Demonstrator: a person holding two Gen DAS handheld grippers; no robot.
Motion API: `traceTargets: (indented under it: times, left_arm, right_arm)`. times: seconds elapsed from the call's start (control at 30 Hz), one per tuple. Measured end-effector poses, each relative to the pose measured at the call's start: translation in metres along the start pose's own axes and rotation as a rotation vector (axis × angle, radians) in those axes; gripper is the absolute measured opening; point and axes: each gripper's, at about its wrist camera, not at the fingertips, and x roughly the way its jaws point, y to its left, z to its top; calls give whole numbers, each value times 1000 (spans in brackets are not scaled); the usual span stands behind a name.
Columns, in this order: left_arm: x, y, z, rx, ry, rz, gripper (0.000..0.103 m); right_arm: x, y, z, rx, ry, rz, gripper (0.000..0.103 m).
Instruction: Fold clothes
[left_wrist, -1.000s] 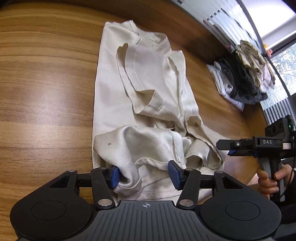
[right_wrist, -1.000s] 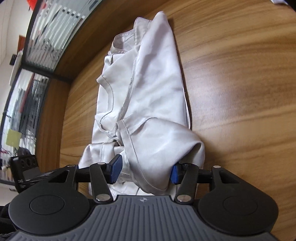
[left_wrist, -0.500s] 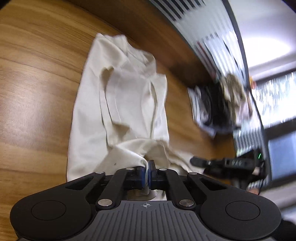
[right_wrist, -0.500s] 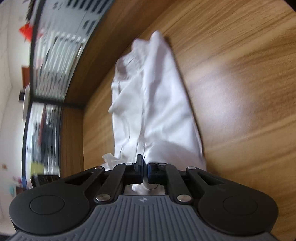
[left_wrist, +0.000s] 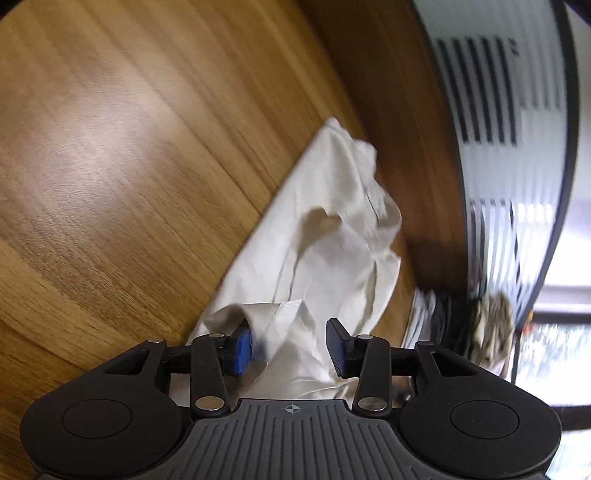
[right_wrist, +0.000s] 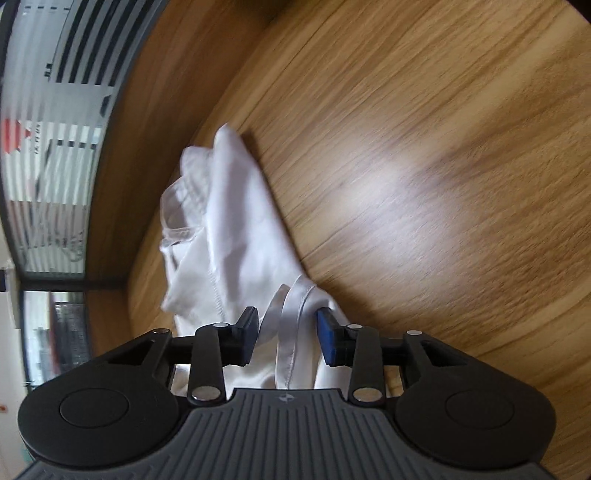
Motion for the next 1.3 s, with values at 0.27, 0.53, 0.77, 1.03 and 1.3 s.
traceTargets:
  times: [0.27, 0.53, 0.77, 1.03, 1.3]
  left_arm:
    - [-19, -19, 11, 37, -80, -41, 55]
    - [-30, -57, -14, 319, -38, 51, 57]
    - [-37, -63, -47, 473, 3, 150, 57]
    - [-43, -66, -80, 654, 41, 272, 57]
    - [-28, -76, -112, 848, 128, 311, 58]
  right_arm:
    - [-20, 38, -10, -290, -106, -158, 43]
    - [-27, 93, -50, -665, -45, -216, 43]
    - [21, 128, -84, -875, 100, -248, 43]
    - [62, 142, -93, -954, 158, -347, 8]
    - [71, 165, -76, -956, 134, -291, 28]
